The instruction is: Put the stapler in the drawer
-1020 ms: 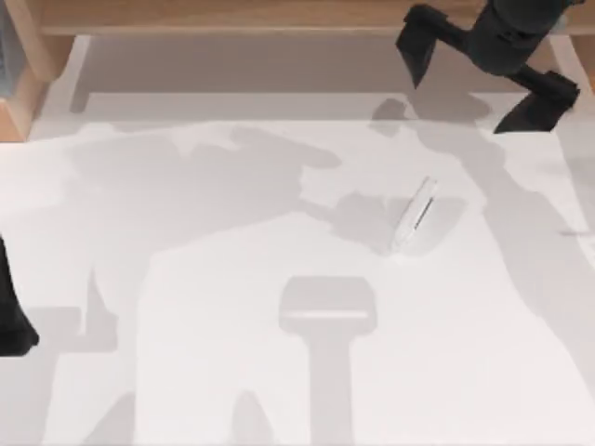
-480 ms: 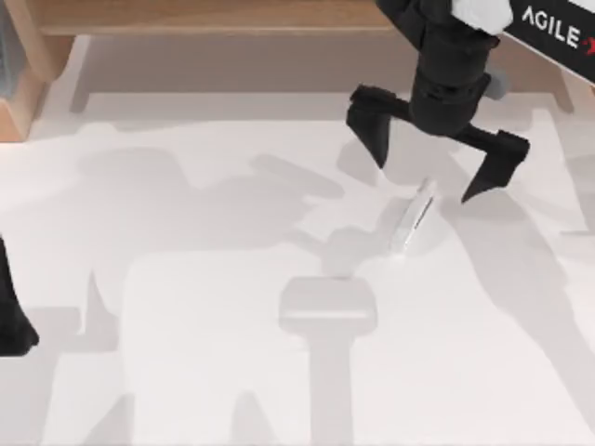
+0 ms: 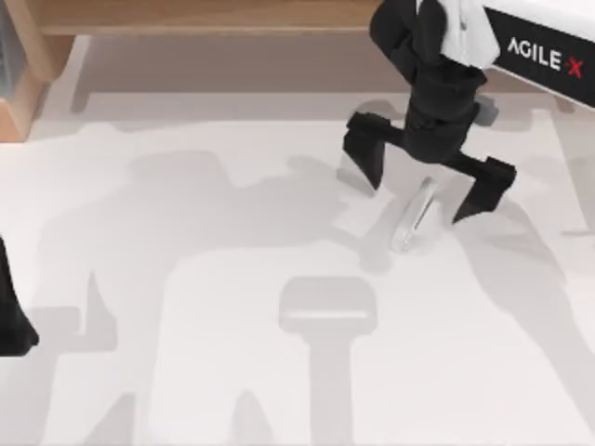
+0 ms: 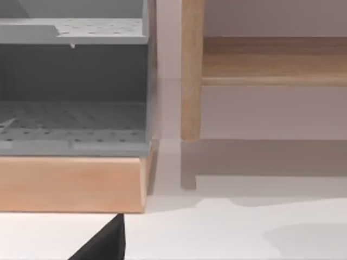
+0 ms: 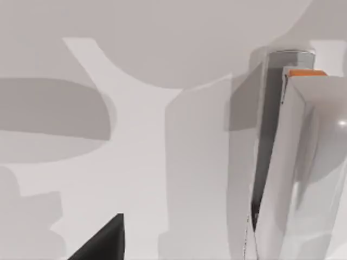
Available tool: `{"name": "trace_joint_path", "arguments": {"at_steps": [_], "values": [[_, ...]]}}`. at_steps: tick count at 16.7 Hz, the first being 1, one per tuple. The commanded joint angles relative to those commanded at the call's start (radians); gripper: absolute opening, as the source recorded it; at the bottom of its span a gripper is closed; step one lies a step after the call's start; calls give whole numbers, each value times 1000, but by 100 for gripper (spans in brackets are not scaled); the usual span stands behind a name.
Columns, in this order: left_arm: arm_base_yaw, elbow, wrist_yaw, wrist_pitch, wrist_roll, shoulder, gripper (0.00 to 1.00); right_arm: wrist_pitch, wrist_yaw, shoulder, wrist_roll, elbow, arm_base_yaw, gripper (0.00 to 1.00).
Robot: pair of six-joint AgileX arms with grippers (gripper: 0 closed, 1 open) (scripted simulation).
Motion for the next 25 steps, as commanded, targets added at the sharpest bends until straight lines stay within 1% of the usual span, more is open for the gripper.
{"name": "trace_joint_path", "arguments": {"at_steps": [3, 7, 20, 21, 25], "values": [[0, 0, 0, 0, 0, 0, 100, 84, 0, 14, 2, -74, 2, 100], [0, 0, 0, 0, 0, 0, 100, 91, 0, 16, 3, -80, 2, 100], [0, 0, 0, 0, 0, 0, 100, 91, 0, 16, 3, -80, 2, 2], [0, 0, 0, 0, 0, 0, 100, 91, 0, 16, 3, -80, 2, 0], [0, 0, 0, 0, 0, 0, 100, 91, 0, 16, 3, -80, 2, 0]]}}
